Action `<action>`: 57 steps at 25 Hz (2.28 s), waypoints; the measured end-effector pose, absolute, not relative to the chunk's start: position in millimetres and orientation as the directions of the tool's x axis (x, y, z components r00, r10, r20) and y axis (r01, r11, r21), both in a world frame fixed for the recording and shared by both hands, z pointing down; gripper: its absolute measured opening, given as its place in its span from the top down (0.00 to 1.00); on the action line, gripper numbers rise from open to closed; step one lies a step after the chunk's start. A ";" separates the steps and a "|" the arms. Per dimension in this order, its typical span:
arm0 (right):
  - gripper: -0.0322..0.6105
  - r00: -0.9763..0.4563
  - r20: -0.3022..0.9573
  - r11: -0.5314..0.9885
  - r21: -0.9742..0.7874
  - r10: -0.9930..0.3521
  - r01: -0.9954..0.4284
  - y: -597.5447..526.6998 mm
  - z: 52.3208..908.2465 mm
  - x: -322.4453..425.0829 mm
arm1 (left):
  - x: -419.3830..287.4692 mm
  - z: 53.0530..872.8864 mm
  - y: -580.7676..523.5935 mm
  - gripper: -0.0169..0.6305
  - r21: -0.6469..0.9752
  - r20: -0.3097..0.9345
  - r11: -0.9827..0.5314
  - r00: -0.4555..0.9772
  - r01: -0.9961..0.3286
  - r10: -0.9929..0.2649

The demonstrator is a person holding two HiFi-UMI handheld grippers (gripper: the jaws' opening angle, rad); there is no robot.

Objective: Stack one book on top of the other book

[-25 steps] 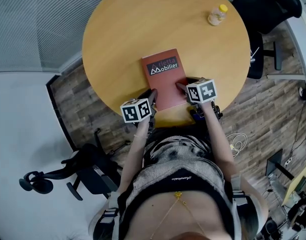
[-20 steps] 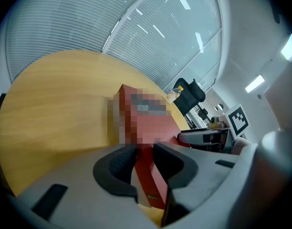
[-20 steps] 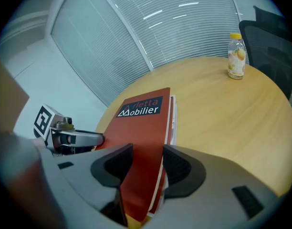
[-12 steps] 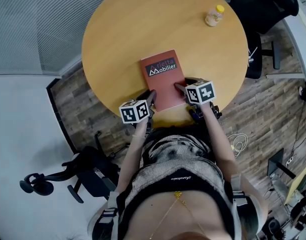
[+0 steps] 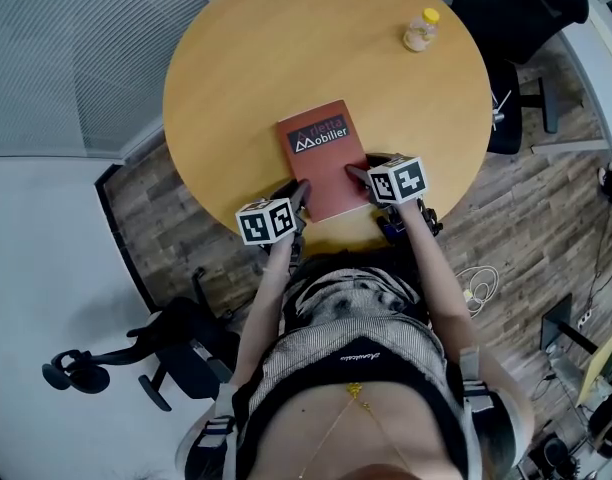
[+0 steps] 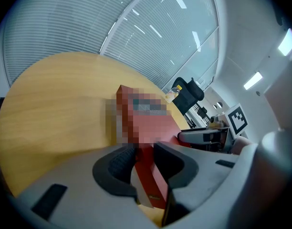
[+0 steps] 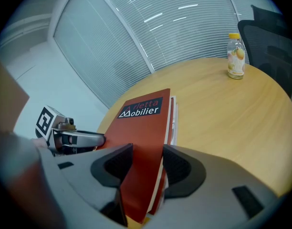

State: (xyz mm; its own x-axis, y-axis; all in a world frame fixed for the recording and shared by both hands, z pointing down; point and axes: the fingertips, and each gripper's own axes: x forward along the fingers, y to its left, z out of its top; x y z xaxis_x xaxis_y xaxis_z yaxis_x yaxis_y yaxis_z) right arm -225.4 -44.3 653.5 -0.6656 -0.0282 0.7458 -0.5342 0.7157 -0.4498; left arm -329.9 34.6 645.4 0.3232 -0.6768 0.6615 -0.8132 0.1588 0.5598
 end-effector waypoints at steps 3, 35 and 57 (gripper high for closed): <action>0.63 -0.667 0.744 0.720 -0.450 -0.025 -0.529 -44.1 654.2 -226.7 | -331.4 646.1 34.9 0.81 0.559 0.661 0.161 0.320 -0.813 -0.679; 0.63 -0.651 0.759 0.789 -0.389 -0.017 -0.475 -44.0 647.7 -215.6 | -320.3 640.3 31.8 0.66 0.579 0.643 0.118 0.363 -0.807 -0.674; 0.87 -0.777 0.617 0.879 -0.296 -0.123 -0.375 -29.3 576.3 -211.4 | -288.6 553.5 24.5 0.89 0.508 0.514 -0.162 0.449 -0.846 -0.730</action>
